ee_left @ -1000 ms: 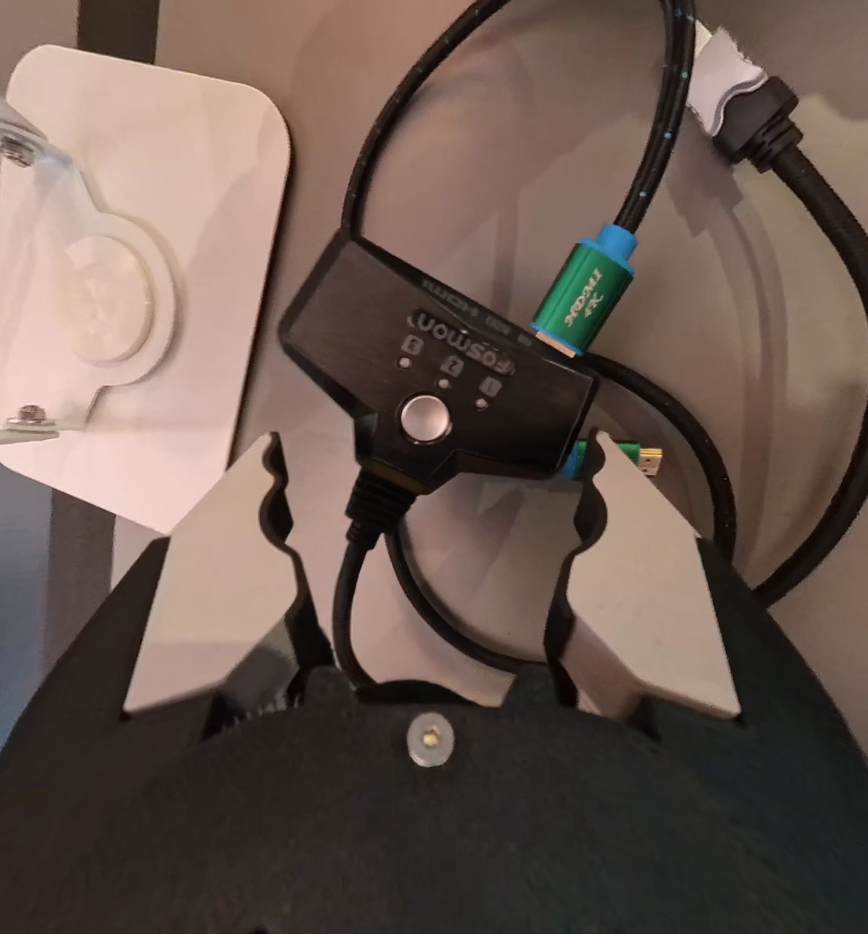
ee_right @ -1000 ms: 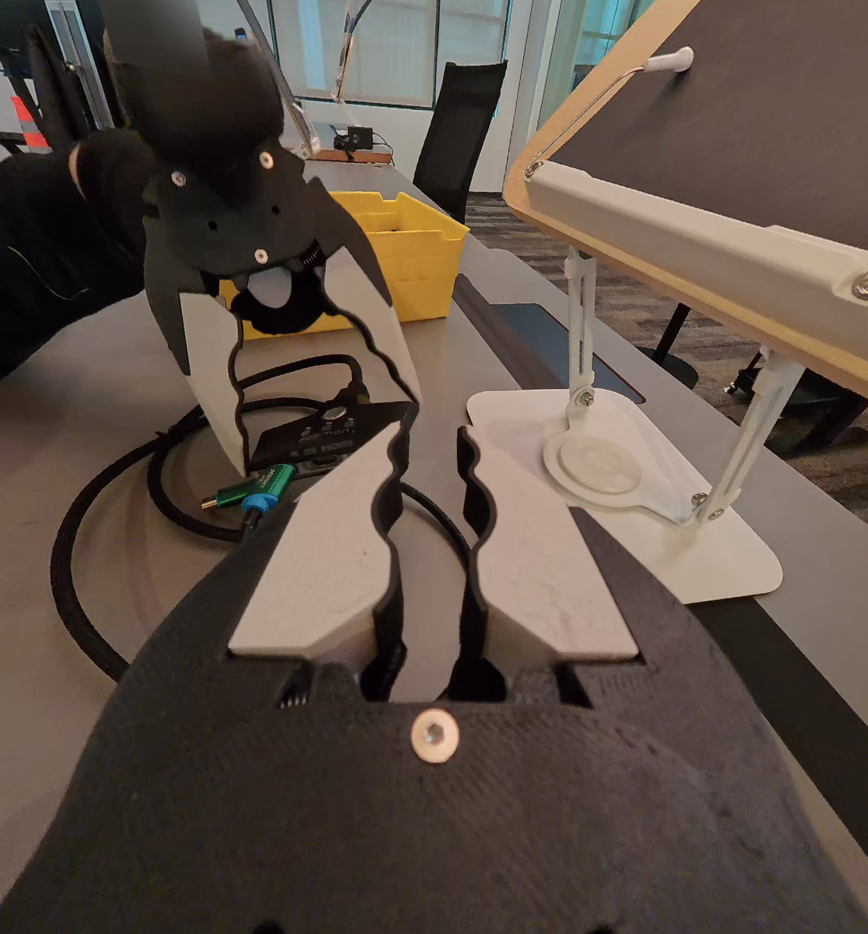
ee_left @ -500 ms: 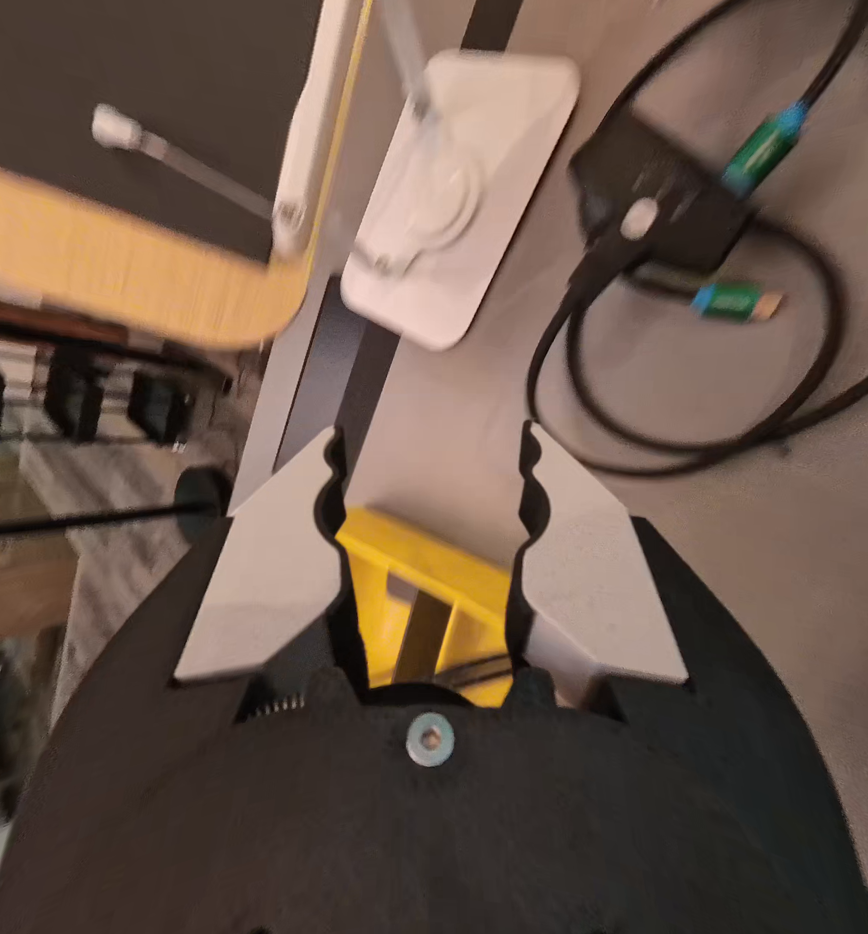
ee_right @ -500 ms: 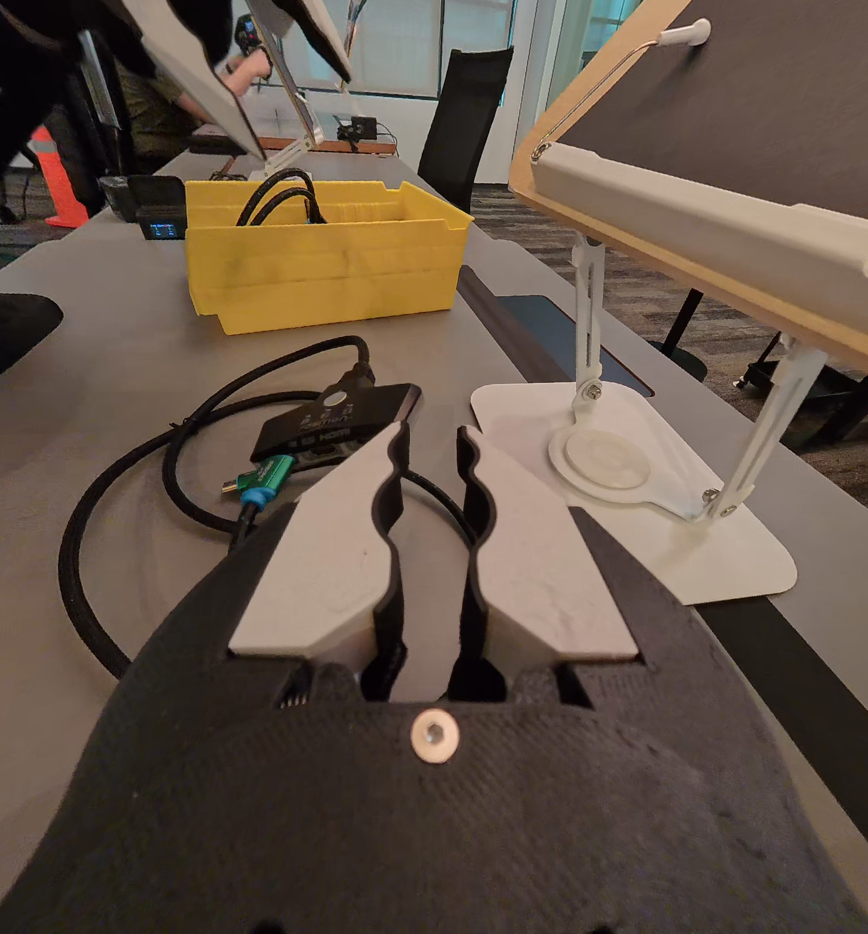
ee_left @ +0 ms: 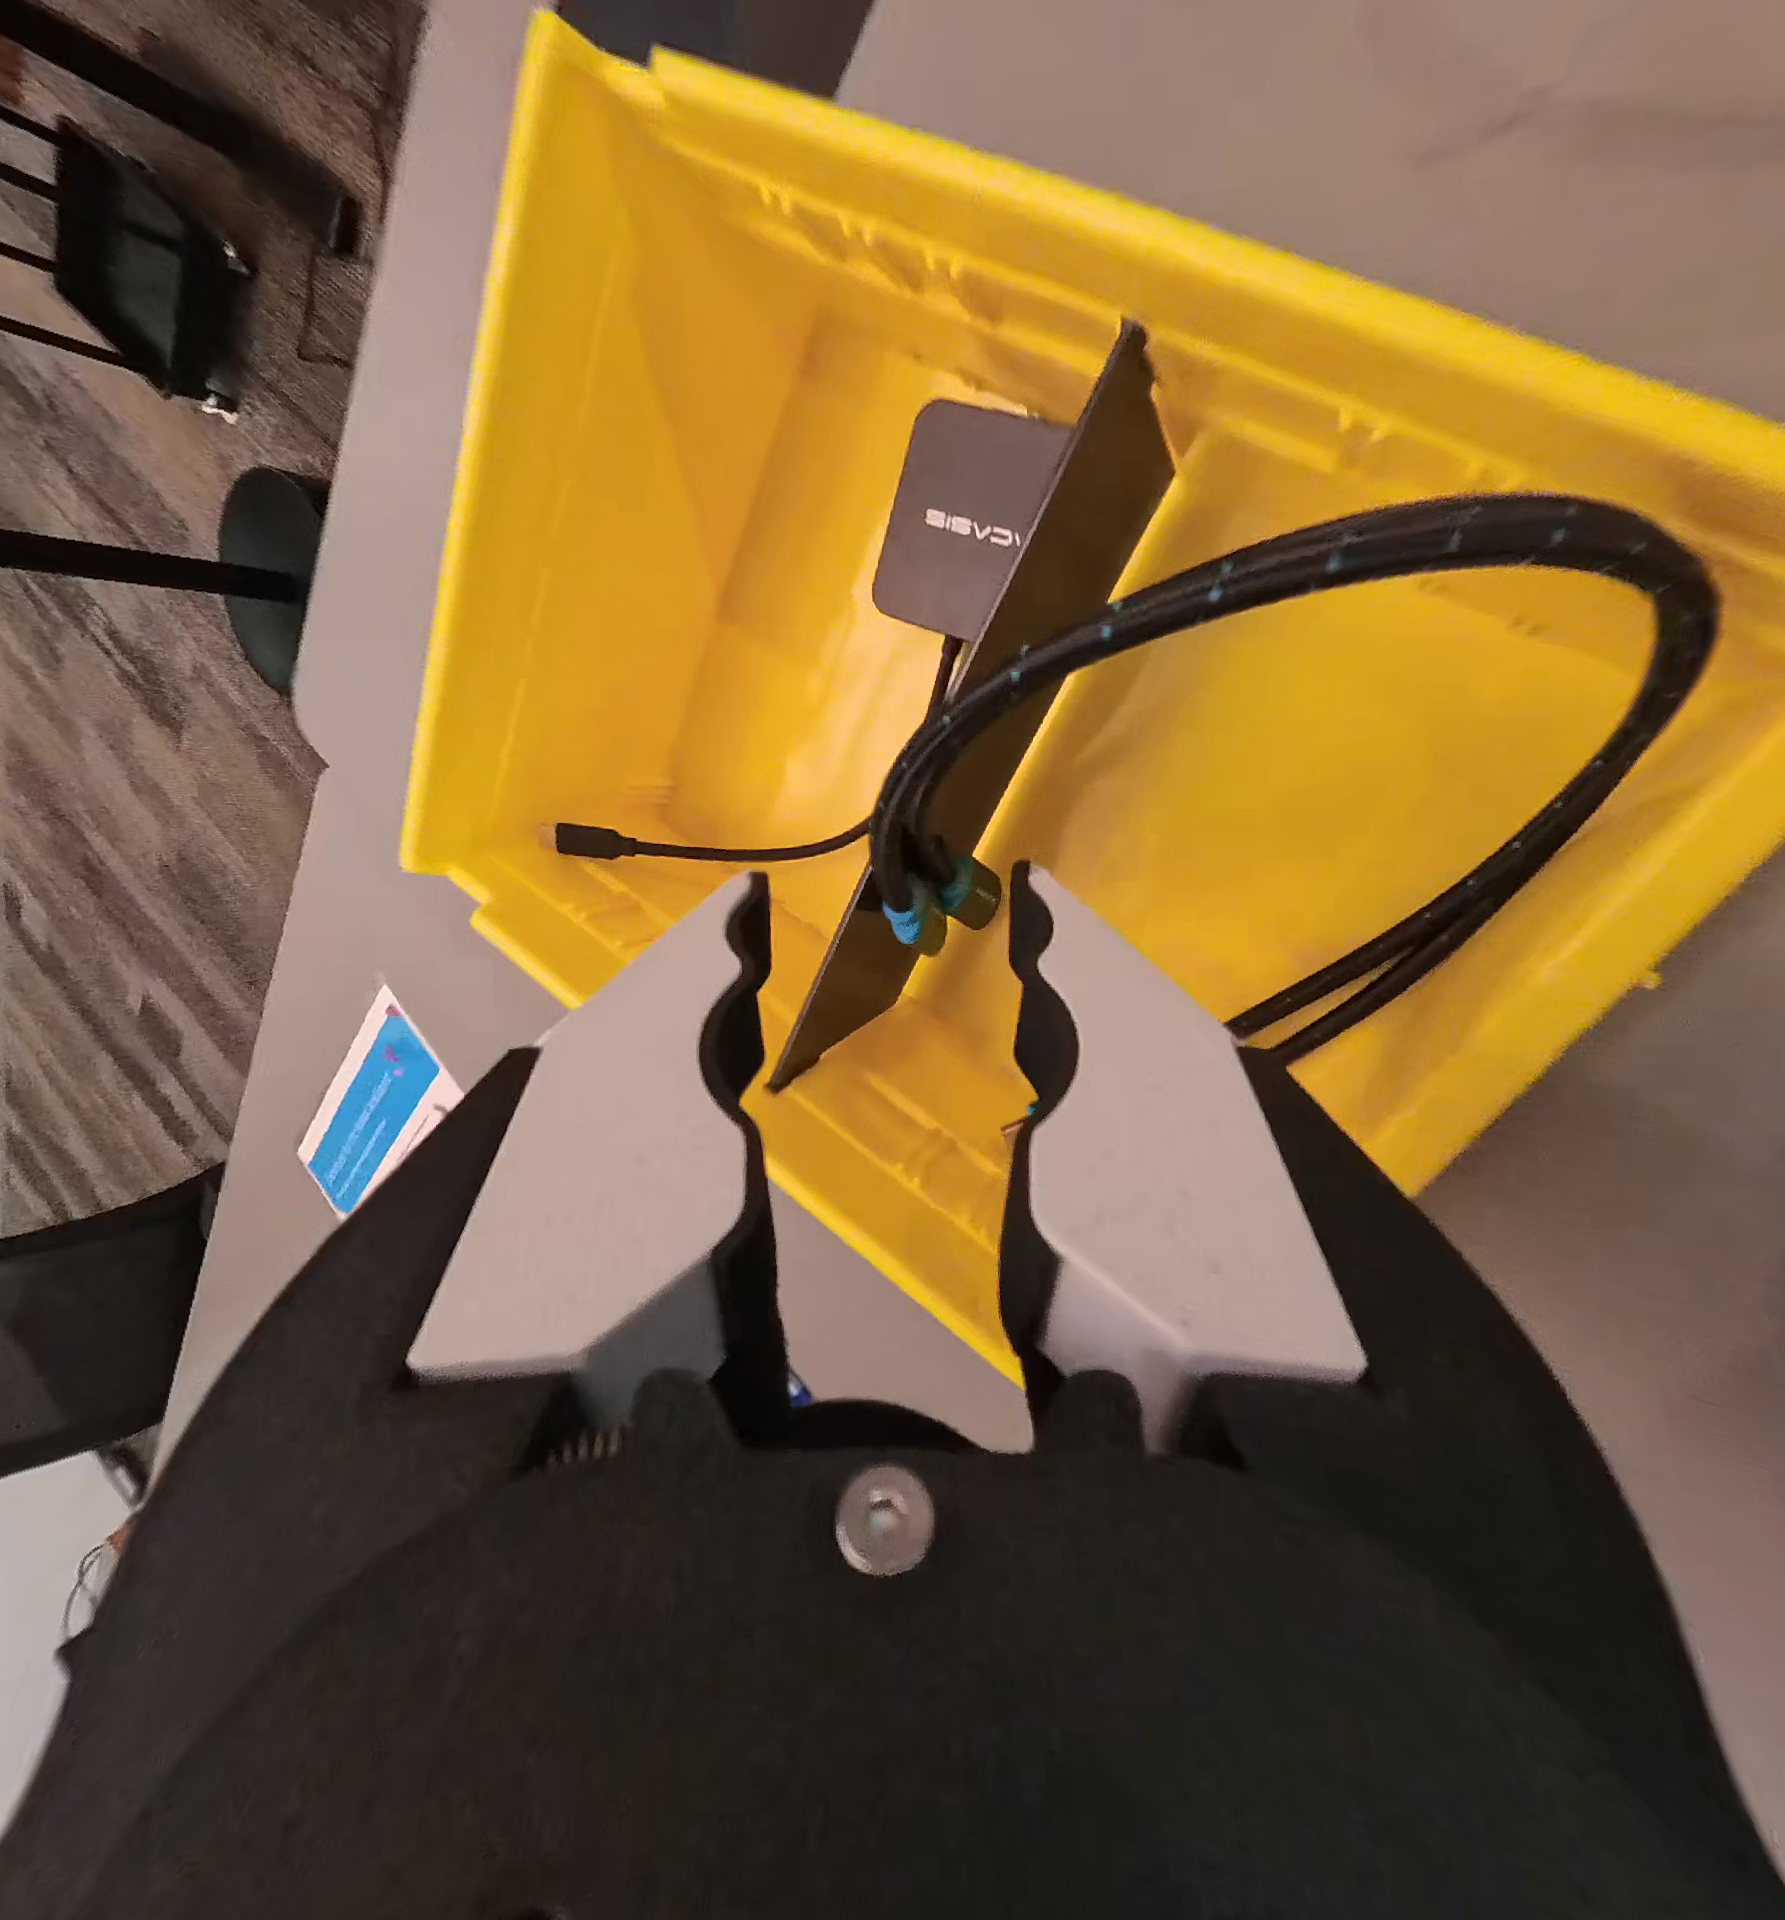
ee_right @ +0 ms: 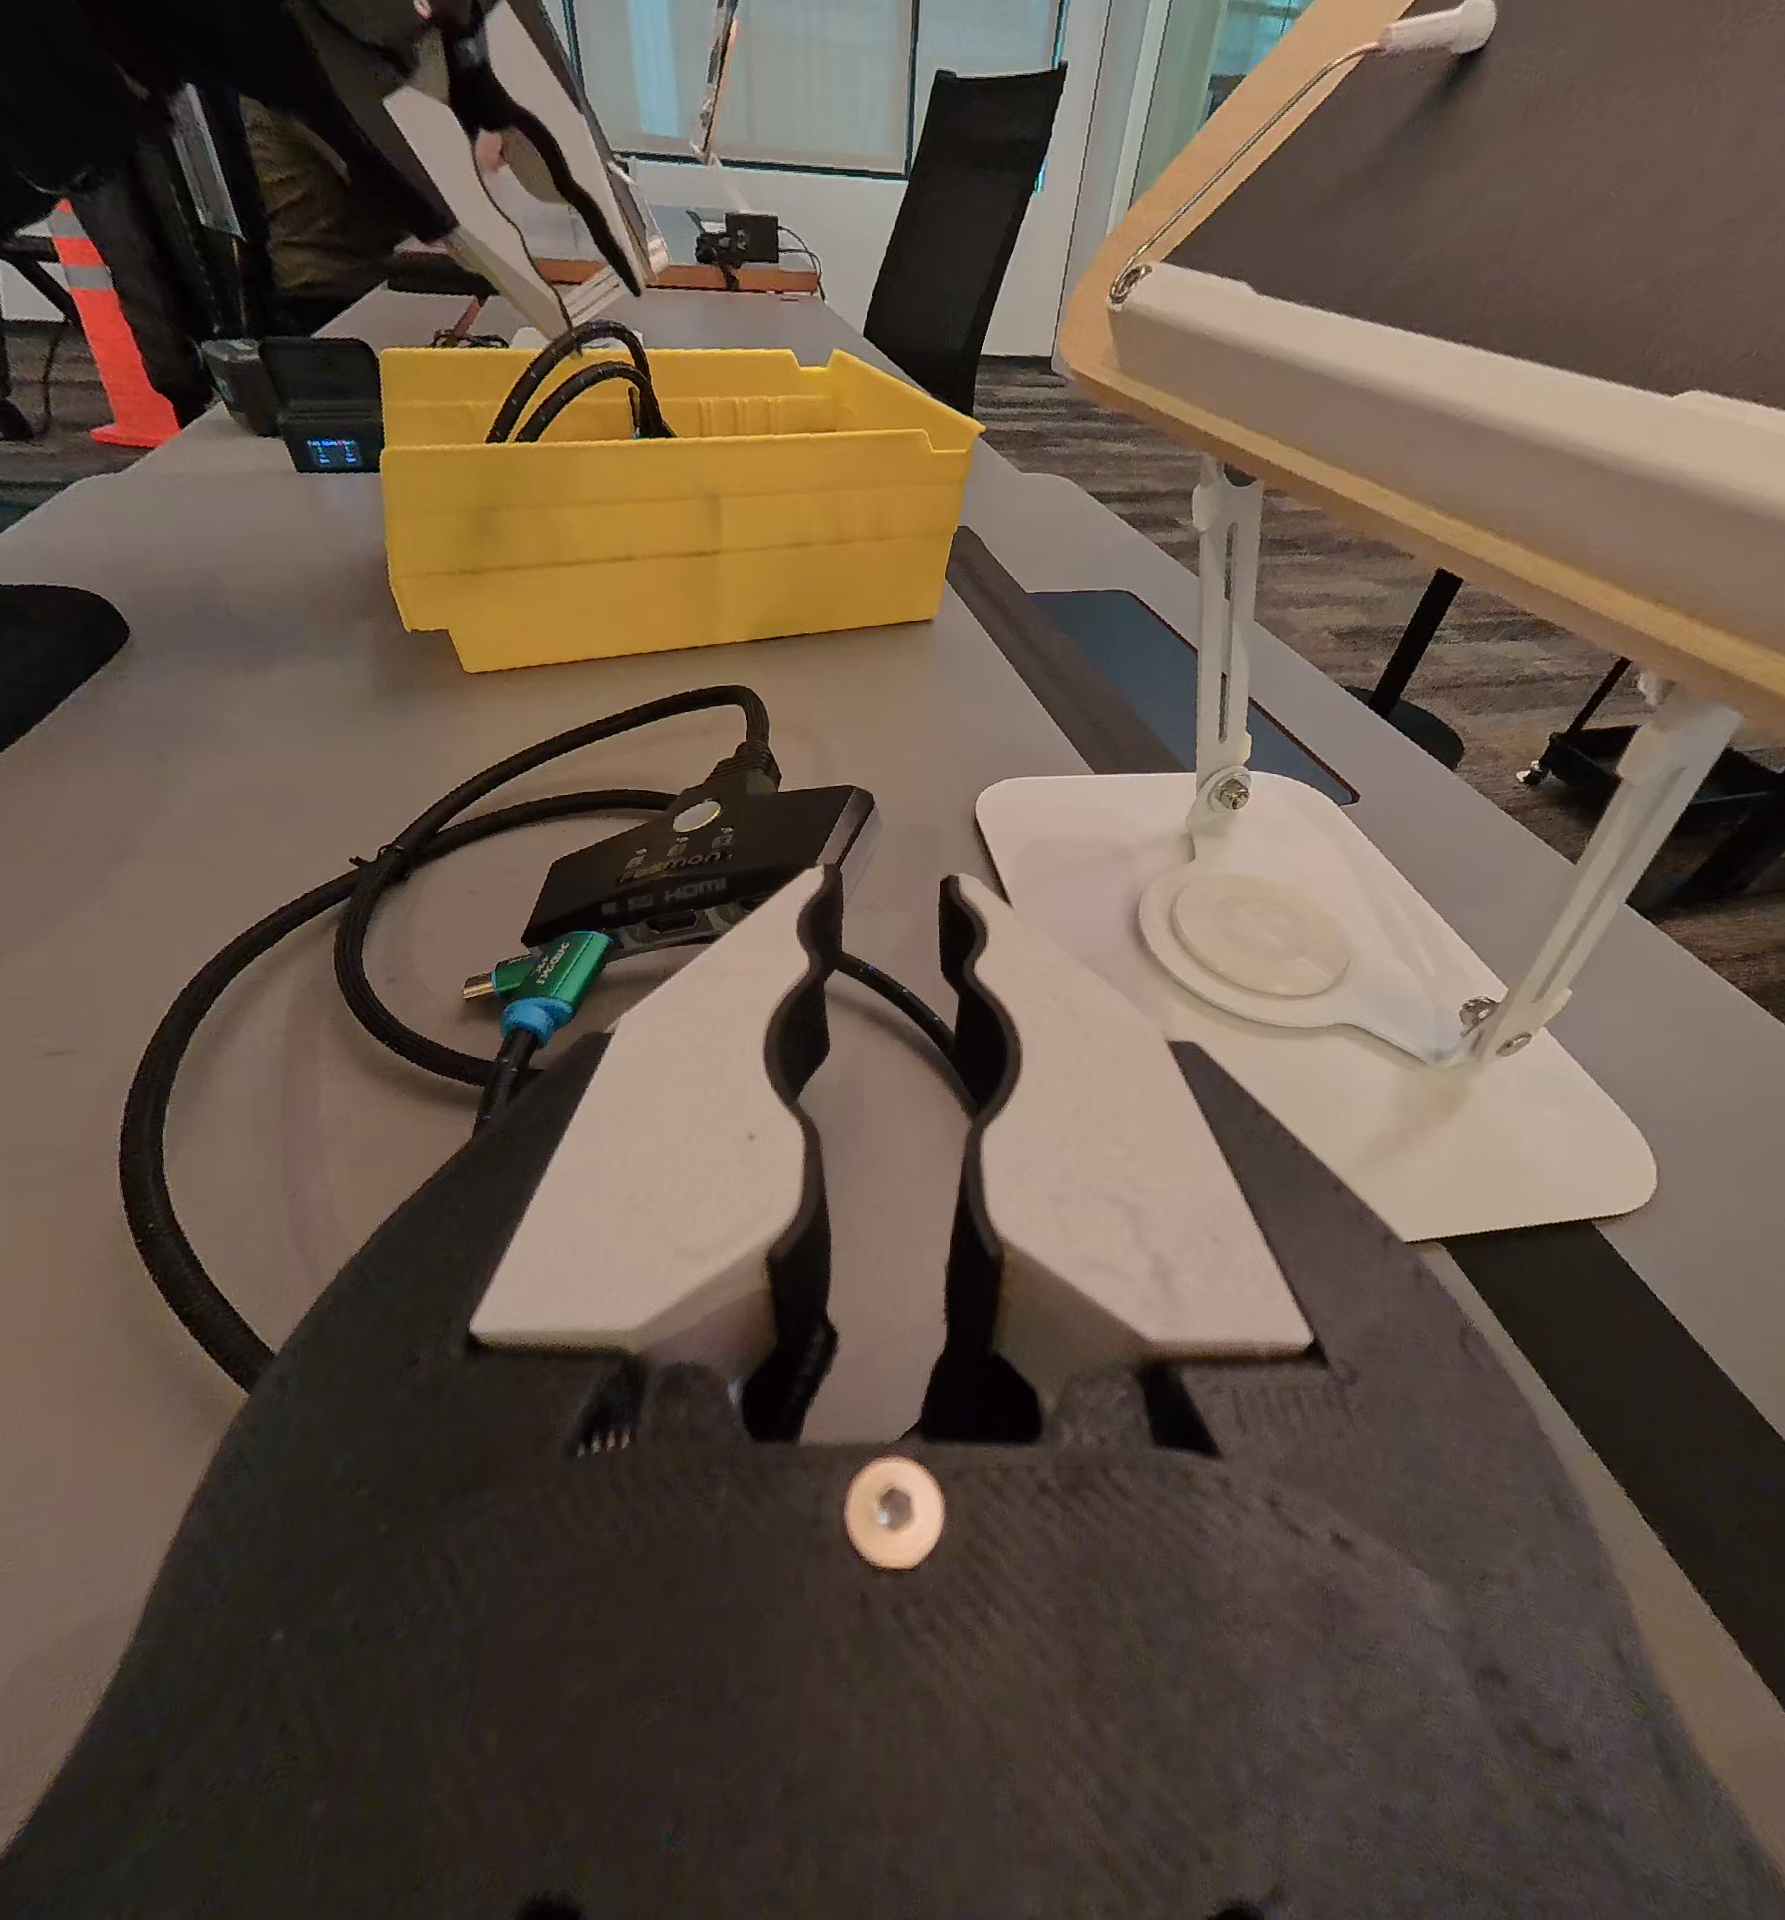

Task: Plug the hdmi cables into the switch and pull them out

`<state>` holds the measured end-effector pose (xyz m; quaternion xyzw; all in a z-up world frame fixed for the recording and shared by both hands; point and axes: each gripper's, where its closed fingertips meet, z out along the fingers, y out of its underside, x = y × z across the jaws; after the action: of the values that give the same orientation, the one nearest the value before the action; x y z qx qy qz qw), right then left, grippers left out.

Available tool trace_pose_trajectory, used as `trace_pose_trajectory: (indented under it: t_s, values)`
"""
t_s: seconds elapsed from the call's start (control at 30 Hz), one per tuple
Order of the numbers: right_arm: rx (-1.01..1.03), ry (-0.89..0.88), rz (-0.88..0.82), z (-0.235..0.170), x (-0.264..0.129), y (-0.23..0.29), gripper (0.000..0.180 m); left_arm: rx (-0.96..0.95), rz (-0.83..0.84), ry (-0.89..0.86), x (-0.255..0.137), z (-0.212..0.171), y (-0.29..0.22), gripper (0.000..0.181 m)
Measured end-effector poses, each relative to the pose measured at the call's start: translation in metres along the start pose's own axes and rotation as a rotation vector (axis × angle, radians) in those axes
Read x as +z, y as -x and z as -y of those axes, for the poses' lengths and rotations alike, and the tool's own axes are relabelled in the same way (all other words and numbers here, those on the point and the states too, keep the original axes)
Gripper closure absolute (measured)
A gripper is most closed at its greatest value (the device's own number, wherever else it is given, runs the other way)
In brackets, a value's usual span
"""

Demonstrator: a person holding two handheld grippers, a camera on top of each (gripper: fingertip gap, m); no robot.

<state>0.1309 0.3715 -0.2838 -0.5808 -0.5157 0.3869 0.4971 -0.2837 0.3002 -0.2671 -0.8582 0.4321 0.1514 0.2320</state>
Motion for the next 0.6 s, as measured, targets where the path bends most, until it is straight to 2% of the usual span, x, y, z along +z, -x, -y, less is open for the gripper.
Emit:
trace_pose_trajectory:
  t_s: [0.1, 0.23, 0.3, 0.6]
  values:
    - [-0.004, 0.012, 0.001, -0.002, 0.001, 0.0, 0.163, 0.012, 0.002, 0.013, 0.019, -0.002, 0.0, 0.143]
    - [0.001, 0.013, -0.002, -0.004, 0.0, -0.001, 0.163, -0.001, -0.013, -0.037, 0.028, 0.004, -0.003, 0.168]
    - [0.004, 0.014, -0.003, -0.005, 0.0, -0.002, 0.163, 0.005, 0.003, -0.053, 0.027, 0.005, -0.002, 0.174]
    - [0.001, 0.016, 0.001, -0.004, 0.001, 0.0, 0.163, -0.003, 0.11, -0.1, -0.012, -0.003, 0.013, 0.177]
